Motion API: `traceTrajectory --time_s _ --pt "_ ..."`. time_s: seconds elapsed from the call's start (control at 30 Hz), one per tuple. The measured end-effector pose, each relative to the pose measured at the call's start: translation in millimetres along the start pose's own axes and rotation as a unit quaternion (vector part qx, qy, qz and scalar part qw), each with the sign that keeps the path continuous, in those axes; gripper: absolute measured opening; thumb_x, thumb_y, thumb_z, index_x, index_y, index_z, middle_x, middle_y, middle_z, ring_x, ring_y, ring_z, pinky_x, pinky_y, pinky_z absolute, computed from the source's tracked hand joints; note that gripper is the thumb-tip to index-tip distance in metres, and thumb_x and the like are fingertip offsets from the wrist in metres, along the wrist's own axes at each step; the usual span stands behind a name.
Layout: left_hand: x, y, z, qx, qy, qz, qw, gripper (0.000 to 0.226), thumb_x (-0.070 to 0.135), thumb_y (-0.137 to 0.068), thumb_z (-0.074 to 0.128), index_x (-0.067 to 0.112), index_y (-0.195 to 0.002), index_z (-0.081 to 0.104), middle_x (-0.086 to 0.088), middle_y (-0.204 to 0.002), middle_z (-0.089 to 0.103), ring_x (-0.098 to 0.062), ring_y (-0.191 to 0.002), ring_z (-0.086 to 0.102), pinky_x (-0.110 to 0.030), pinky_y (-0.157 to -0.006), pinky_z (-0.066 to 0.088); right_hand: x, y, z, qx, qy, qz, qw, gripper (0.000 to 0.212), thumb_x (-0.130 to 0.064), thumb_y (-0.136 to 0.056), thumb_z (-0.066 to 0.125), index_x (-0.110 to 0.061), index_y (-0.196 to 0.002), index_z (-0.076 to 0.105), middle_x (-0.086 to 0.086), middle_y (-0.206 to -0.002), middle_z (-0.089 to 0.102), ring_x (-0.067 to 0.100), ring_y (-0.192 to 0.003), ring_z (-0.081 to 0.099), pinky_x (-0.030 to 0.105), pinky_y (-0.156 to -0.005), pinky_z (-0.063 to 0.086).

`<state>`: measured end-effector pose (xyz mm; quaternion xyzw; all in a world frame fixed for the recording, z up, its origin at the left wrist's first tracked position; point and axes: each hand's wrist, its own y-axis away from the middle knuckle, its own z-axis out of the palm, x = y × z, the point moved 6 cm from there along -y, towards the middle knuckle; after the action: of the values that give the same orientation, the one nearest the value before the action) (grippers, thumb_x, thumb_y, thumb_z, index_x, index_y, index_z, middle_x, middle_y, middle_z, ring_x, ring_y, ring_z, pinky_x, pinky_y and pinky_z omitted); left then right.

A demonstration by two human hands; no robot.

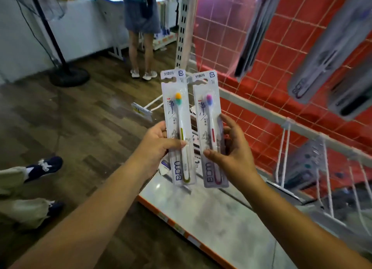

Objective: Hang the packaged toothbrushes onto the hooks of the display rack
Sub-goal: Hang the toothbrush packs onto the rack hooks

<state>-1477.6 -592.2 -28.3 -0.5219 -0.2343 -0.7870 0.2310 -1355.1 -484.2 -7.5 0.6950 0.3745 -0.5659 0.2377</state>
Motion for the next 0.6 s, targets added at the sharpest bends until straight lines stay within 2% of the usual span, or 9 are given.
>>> traceTrajectory --time_s 0.13,0.3,0.4,0.53,0.6 --pt "36 -2 1 -0.013 -0.008 0.035 0.999 0.033 -0.019 -0.076 0.054 0.008 -0.095 0.057 0.0 -0.071 0.073 -0.012 -0.065 0.07 -0.023 -0.054 0.056 -29 -6 -4 0.031 0.006 -0.036 0.999 0.082 0.007 -0.076 0.069 -0.053 -0.119 0.032 -0.001 -0.118 0.052 0.013 -0.106 0.061 0.03 -0.082 0.056" --pt "67 -7 -1 -0.034 -0.051 0.07 0.996 0.033 -0.019 -0.076 0.055 0.009 -0.093 0.057 0.002 -0.07 0.072 -0.01 -0.063 0.069 -0.021 -0.053 0.054 -54 -11 -10 0.061 0.02 -0.061 0.996 0.083 0.007 -0.075 0.069 -0.042 -0.131 0.032 0.001 -0.116 0.053 0.015 -0.103 0.062 0.035 -0.084 0.056" --pt "80 -12 -4 -0.04 -0.073 0.085 0.993 0.034 -0.018 -0.074 0.058 0.01 -0.093 0.058 0.002 -0.072 0.073 -0.011 -0.065 0.069 -0.023 -0.055 0.055 -64 -12 -13 0.086 0.025 -0.067 0.994 0.086 0.004 -0.074 0.071 -0.037 -0.138 0.03 0.0 -0.116 0.053 0.013 -0.101 0.062 0.032 -0.081 0.057" --pt "86 -16 -5 -0.058 -0.082 0.082 0.992 0.034 -0.016 -0.073 0.061 0.01 -0.094 0.06 -0.002 -0.076 0.073 -0.017 -0.071 0.07 -0.028 -0.06 0.058 -71 -8 -19 0.117 0.02 -0.08 0.99 0.084 0.005 -0.074 0.071 -0.044 -0.13 0.031 -0.006 -0.11 0.053 0.002 -0.09 0.064 0.023 -0.074 0.057" --pt "88 -17 -2 -0.075 -0.079 0.083 0.991 0.035 -0.017 -0.072 0.061 0.008 -0.096 0.059 -0.003 -0.076 0.073 -0.018 -0.07 0.07 -0.027 -0.059 0.057 -72 -4 -22 0.135 0.026 -0.081 0.987 0.084 0.003 -0.075 0.071 -0.047 -0.128 0.03 -0.009 -0.108 0.052 0.003 -0.09 0.063 0.02 -0.07 0.057"
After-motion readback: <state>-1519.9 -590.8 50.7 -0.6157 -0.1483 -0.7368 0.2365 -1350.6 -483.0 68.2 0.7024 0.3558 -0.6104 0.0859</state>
